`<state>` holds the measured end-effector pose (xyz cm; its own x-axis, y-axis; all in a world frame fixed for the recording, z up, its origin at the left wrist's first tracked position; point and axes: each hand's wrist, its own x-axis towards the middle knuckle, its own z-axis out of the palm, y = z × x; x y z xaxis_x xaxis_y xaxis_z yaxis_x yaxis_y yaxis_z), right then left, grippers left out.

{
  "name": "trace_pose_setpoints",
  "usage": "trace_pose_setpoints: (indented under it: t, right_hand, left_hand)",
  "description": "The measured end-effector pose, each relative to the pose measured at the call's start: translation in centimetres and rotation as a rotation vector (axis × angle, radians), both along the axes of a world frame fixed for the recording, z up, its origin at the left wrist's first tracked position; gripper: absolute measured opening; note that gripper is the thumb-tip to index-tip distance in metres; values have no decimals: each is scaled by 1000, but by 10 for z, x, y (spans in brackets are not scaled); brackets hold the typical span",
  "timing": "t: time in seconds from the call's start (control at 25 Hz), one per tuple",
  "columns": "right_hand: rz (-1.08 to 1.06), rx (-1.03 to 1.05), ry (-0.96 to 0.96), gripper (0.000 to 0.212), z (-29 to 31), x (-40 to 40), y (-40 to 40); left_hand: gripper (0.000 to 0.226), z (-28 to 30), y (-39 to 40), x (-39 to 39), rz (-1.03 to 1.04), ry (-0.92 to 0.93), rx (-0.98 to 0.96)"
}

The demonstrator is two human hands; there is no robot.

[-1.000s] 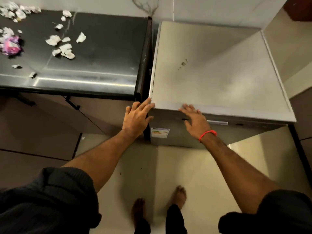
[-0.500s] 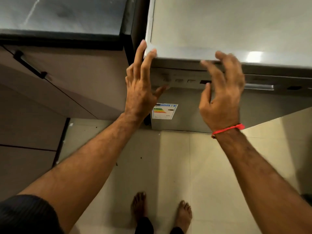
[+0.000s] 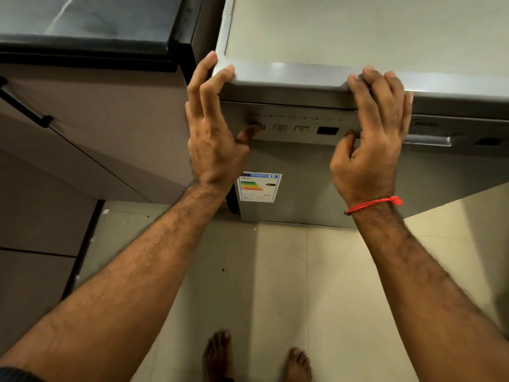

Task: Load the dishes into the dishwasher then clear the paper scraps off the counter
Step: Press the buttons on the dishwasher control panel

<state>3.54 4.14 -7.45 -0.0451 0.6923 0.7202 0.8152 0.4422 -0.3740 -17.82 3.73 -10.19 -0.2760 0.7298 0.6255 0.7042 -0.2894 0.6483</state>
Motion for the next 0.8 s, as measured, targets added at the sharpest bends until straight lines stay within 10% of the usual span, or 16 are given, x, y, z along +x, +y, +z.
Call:
trace_pose_setpoints:
  t: [0.44,0.8]
  right_hand:
    - [-194,-48,-350,87,-15,3,6]
    - [-306,-2,-182,96,-19,-30,15]
  left_hand:
    - [118,-7,-8,26,5,-44,-105]
    - [111,-5,-11,13,-34,23,-53]
